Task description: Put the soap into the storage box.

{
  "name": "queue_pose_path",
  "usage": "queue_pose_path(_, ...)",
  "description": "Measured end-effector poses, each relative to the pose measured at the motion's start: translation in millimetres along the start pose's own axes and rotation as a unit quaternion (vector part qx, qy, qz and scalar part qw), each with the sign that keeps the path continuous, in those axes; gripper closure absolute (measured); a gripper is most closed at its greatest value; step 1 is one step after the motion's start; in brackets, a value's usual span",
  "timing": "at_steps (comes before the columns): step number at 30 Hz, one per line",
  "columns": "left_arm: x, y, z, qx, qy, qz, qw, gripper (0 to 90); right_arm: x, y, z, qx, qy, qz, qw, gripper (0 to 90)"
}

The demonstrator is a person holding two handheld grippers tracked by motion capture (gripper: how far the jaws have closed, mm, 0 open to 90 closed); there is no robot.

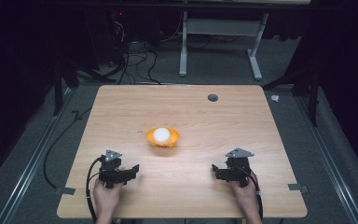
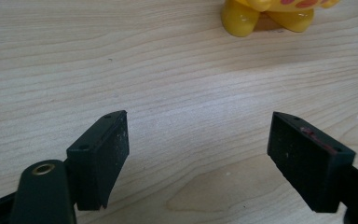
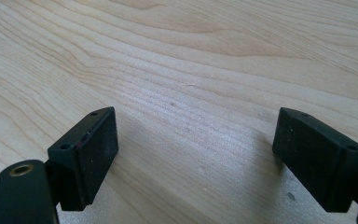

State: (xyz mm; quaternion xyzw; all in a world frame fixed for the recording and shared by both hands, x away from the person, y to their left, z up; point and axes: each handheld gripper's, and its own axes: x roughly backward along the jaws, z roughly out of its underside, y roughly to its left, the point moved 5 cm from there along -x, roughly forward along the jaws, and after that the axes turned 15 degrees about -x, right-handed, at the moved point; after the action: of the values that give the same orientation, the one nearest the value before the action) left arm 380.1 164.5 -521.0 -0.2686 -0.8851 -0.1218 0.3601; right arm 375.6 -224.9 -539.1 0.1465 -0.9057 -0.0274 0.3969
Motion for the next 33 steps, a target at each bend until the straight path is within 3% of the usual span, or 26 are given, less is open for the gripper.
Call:
queue_pose_path(14, -8.2, 2.0, 7.6, 0.001, 0.005, -0.017, 0.9998, 21.3, 0.1, 0.1, 0.0, 0.0, 0.0, 0.0, 1.0, 14.9)
queue_pose_path(30, -16.1, 0.6, 6.5, -0.017, 0.003, -0.037, 0.9992, 20.6, 0.1, 0.0, 0.1, 0.0, 0.0, 0.0, 1.0, 14.9)
queue_pose_path(33, -17.9, -0.9, 6.7, -0.031, 0.004, -0.047, 0.9984, 20.1, 0.0, 0.0, 0.0, 0.0, 0.0, 0.0, 1.0, 14.9)
